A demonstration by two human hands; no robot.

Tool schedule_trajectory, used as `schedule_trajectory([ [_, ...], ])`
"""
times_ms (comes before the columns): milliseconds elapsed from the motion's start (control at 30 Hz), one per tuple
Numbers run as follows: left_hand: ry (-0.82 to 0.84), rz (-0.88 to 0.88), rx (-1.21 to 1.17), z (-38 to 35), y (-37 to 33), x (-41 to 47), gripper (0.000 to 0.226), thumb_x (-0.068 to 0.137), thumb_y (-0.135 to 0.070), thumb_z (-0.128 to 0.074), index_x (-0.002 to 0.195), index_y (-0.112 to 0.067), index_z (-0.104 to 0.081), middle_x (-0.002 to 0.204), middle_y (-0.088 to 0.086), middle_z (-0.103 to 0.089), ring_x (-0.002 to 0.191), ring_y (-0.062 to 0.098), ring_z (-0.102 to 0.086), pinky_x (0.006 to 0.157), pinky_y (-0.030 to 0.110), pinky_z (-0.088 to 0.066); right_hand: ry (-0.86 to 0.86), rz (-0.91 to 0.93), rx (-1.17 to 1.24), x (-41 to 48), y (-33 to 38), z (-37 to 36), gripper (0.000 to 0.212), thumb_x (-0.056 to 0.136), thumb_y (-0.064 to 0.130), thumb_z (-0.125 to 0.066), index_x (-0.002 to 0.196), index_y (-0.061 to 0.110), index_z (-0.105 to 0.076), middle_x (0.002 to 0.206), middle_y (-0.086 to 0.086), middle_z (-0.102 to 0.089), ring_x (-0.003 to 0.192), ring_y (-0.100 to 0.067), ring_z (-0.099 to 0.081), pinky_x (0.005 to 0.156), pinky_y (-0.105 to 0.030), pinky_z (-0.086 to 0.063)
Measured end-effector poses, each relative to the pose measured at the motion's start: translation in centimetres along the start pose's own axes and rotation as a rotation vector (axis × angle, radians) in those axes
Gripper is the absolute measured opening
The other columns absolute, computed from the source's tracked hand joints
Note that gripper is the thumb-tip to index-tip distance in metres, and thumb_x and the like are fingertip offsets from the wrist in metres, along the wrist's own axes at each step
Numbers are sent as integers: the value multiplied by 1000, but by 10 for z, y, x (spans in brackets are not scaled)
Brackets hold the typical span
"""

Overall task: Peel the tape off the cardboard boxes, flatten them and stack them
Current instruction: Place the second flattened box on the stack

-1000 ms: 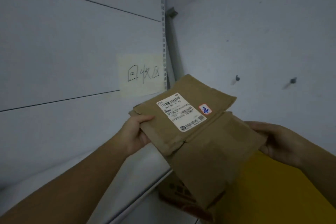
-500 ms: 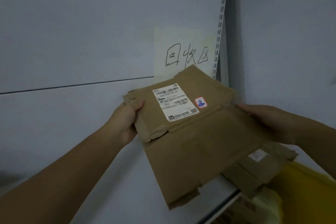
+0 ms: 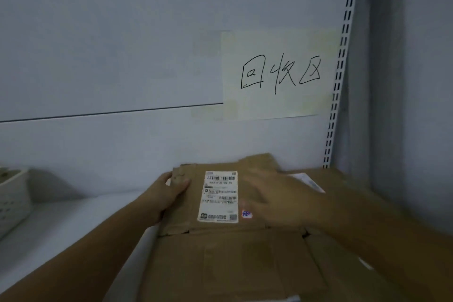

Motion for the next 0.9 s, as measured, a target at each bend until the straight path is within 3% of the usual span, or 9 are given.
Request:
schedule_trajectory([
  [67,-172,-83,253,2,-5,-6,64,89,-41,-58,142,-16,-33,138,12,-46,113,28,-53,89,35,-46,229,-21,-189,0,-8,-44,75,89,66,-28,150,24,-11,159,-2,-9,144,-18,-8,119,-36,-3],
  [133,-284,-262,505,1,-19,-23,60,90,-36,-57,142,-17,-34,145,5,-40,128,26,-44,104,37,-38,371,-103,-219,-3,-24,-67,87,81,75,-12,149,23,6,158,-2,12,145,-18,12,115,-40,9],
  [233,-45,-436,838,-25,-17,-44,49,92,-43,-48,138,-26,-41,148,-8,-33,134,18,-35,112,33,-27,432,-88,-200,-1,-32,-74,100,67,80,1,149,23,10,157,-2,19,144,-17,17,116,-40,10],
  [367,189,-223,1081,-42,19,-41,65,97,-54,-22,150,-27,3,159,-5,10,146,10,8,119,42,2,531,-93,-200,13,-36,-64,86,84,74,-21,150,21,-3,160,-5,5,146,-22,-1,118,-42,-6],
  [467,193,-185,1153,-42,13,-41,64,97,-54,-19,150,-28,3,159,-4,10,146,11,7,118,46,1,401,-37,-307,35,-18,-38,70,88,67,-29,137,18,-41,146,-7,-39,129,-23,-41,97,-33,-33],
  [567,192,-283,1335,-40,-10,-57,57,98,-48,-26,149,-25,-18,160,2,-7,146,18,-4,116,45,-9,225,-69,-434,58,0,-28,52,94,53,-36,126,15,-51,129,-6,-55,113,-22,-54,86,-31,-41],
  [667,-95,-473,1313,2,-67,-85,47,99,-41,-35,141,-20,-41,155,2,-26,144,17,-17,114,36,-21,165,-67,-463,83,30,-41,40,94,36,-41,127,14,-50,135,-10,-51,122,-29,-48,104,-41,-38],
  [767,-407,-580,1298,93,-120,-124,43,98,-39,-37,135,-22,-47,155,-2,-28,143,12,-20,112,30,-23,-1,115,-327,109,105,-30,56,95,50,-32,141,18,-34,152,-15,-27,140,-35,-19,113,-47,-19],
  [900,-579,-330,1362,247,-115,-181,49,98,-43,-32,142,-22,-37,157,0,-20,146,13,-11,116,34,-15,-201,416,-109,130,256,12,57,96,48,-33,145,19,-28,156,-12,-19,145,-29,-9,116,-43,-12],
])
Point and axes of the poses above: each hand's wrist, its own x-axis towards the middle knuckle, its own z-axis out of the back of the hand, y = z × x, the point moved 7 cm from there along x, towards the middle knuckle
